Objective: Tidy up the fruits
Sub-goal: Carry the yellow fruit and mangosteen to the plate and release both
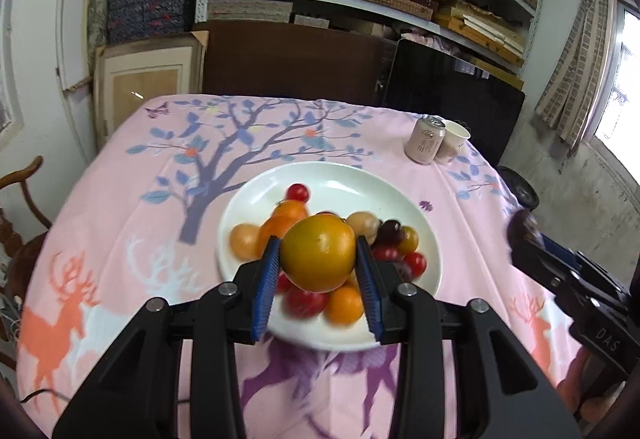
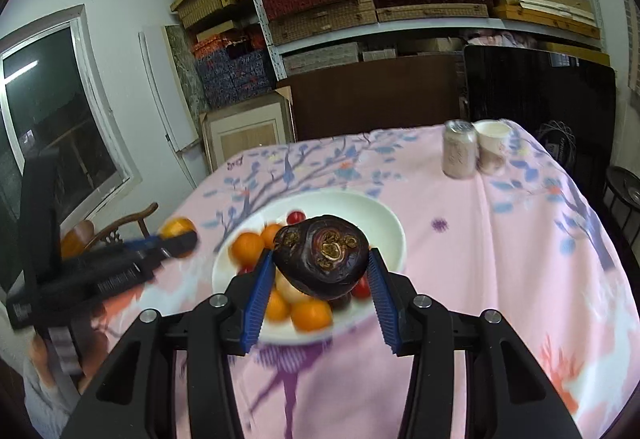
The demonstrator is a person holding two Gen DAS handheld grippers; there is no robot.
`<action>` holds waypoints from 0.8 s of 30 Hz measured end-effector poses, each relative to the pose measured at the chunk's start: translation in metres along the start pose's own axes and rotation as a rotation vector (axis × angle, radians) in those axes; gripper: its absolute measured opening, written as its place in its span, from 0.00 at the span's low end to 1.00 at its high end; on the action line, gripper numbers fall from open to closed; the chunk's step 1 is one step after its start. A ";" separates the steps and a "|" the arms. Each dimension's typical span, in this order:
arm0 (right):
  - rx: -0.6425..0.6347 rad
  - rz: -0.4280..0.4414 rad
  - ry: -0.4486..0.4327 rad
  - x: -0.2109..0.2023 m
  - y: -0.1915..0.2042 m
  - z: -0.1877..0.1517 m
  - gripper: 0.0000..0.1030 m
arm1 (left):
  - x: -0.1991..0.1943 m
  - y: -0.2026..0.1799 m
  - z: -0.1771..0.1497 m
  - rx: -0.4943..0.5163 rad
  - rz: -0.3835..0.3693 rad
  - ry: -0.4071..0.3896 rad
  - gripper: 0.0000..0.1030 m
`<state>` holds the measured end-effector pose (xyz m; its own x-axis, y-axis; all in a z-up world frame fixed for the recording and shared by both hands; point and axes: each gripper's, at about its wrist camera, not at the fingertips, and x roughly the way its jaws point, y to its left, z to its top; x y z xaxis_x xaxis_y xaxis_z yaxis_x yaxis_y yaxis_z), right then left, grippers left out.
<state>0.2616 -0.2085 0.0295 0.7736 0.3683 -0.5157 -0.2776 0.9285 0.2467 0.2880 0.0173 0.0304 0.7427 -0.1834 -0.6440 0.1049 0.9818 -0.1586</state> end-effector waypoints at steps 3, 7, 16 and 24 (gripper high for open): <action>0.009 -0.003 0.031 0.031 0.001 0.007 0.46 | 0.029 -0.011 0.005 0.020 -0.008 0.028 0.35; 0.004 -0.016 0.087 0.068 0.000 -0.003 0.46 | 0.051 -0.018 0.004 0.048 -0.002 0.043 0.35; -0.054 -0.102 0.062 0.088 -0.006 -0.012 0.77 | 0.080 -0.010 0.006 0.030 0.015 0.082 0.55; 0.083 -0.047 -0.051 0.048 -0.034 0.002 0.87 | 0.041 -0.005 0.007 0.012 -0.015 -0.004 0.65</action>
<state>0.3093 -0.2221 -0.0024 0.8134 0.3195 -0.4860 -0.1938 0.9367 0.2914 0.3225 0.0050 0.0107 0.7434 -0.1981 -0.6388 0.1237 0.9794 -0.1597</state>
